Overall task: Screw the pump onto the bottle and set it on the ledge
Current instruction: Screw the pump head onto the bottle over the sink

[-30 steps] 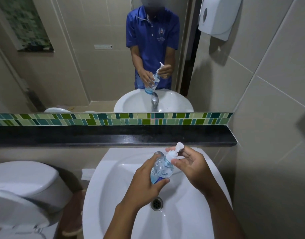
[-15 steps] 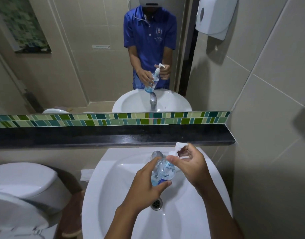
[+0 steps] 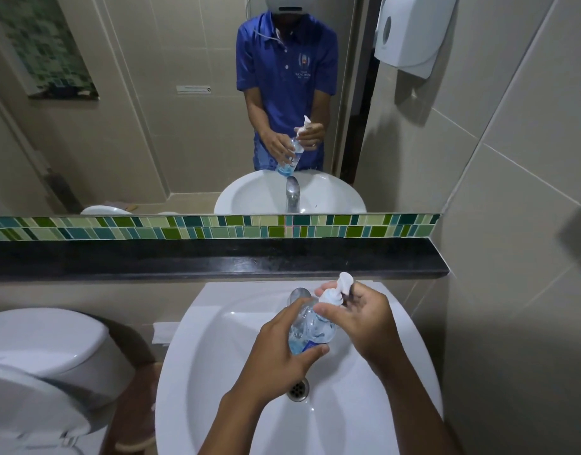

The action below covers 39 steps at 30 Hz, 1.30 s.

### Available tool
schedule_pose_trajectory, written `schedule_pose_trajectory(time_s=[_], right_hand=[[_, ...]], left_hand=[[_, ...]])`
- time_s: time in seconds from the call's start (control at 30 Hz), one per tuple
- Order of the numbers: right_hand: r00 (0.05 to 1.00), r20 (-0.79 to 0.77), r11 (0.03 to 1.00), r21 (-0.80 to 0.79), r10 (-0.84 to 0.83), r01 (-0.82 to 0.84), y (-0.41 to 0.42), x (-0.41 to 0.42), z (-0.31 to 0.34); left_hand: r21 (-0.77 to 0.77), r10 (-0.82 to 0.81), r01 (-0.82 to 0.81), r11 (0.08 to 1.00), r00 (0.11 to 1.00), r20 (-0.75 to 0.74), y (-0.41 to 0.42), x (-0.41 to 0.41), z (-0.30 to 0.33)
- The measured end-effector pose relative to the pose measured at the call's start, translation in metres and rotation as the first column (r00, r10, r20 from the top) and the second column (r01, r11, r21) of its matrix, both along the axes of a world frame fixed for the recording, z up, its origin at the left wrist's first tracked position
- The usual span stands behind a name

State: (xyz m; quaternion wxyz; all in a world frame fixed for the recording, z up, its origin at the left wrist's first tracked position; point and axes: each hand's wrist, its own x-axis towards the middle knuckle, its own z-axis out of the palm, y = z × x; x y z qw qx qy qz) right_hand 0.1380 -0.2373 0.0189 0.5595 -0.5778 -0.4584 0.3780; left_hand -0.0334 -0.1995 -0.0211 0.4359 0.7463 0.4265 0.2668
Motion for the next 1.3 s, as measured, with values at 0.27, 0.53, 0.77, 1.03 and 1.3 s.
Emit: schedule_pose_trajectory(time_s=[0.27,0.53,0.77,1.03,1.3], right_hand=[[0.997,-0.056,0.998,-0.015,0.053,-0.054,-0.004,-0.002,0.001],[0.962,-0.153,0.973,-0.022,0.225,-0.231,-0.006,0.0,0.0],[0.997,-0.077,0.999,-0.025,0.033,-0.035,0.001,-0.007,-0.003],[0.997,-0.006,0.994,0.077,0.075,-0.075,-0.002,-0.011,0.0],[0.95,-0.053,0.95,-0.031,0.308,-0.31,-0.002,0.003,0.004]], left_hand=[[-0.021,-0.004,0.005,1.0,1.0,0.019,-0.003,-0.001,-0.001],[-0.032,-0.007,0.008,0.999,0.999,0.034,-0.004,0.001,0.002],[-0.012,-0.016,0.016,1.0,0.999,0.037,-0.004,0.002,0.006],[-0.034,0.005,-0.004,0.999,0.999,0.032,-0.006,0.003,0.005],[-0.056,-0.063,0.067,0.996,0.996,0.062,-0.005,-0.006,0.013]])
